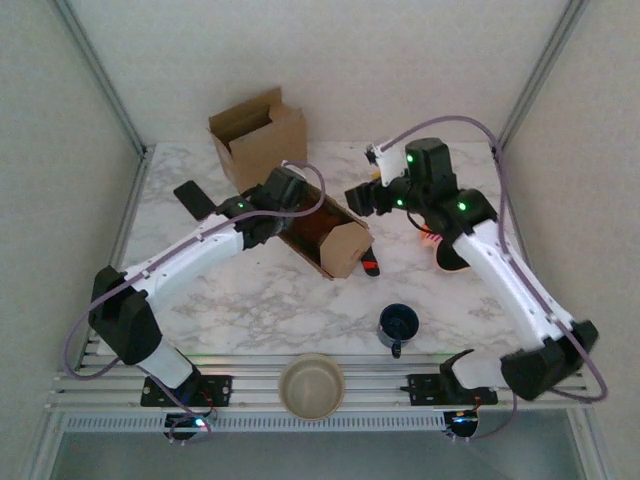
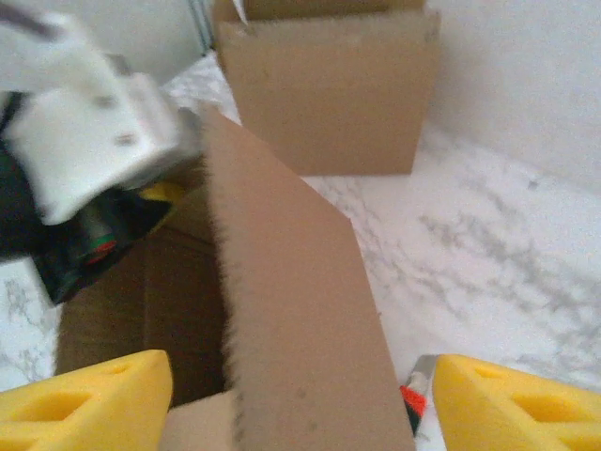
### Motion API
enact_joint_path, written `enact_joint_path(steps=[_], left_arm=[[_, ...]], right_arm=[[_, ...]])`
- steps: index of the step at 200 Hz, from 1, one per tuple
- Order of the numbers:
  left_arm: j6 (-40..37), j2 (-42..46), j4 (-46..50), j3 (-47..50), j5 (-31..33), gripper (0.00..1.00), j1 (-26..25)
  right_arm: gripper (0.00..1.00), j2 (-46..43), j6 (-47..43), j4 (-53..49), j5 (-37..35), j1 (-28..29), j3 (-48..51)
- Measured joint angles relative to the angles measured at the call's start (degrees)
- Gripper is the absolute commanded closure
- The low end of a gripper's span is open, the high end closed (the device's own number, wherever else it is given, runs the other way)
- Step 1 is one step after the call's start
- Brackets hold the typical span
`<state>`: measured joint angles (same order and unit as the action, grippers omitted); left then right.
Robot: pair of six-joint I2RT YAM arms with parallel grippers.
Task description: Unpack the express box
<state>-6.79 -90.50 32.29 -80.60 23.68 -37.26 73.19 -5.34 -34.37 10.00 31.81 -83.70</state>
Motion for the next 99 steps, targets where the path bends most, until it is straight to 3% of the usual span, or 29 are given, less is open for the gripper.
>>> enact_joint_path(steps=[21,31,56,99], left_arm=[[0.4,0.0,1.7,-1.9,-2.0,1.0,0.3],[0.4,0.0,2.3,-3.1,-3.0,1.0,0.4],[0.6,-0.1,4.0,-5.7,-5.4,1.0,0.6],[1.2,-0.1,6.4,-8.3,-8.9,1.0,1.0]], right_arm=[[0.85,-7.4,-2.7,0.1,-3.4,5.9,2.9],[1.0,-9.9,-4.2,0.3,-4.5,8.6,4.7],[1.0,-10.6,-7.3,2.4,-7.4,13.1,9.7],[1.0,-0.3,-12.4,11.7,-12.7,18.1,18.2]])
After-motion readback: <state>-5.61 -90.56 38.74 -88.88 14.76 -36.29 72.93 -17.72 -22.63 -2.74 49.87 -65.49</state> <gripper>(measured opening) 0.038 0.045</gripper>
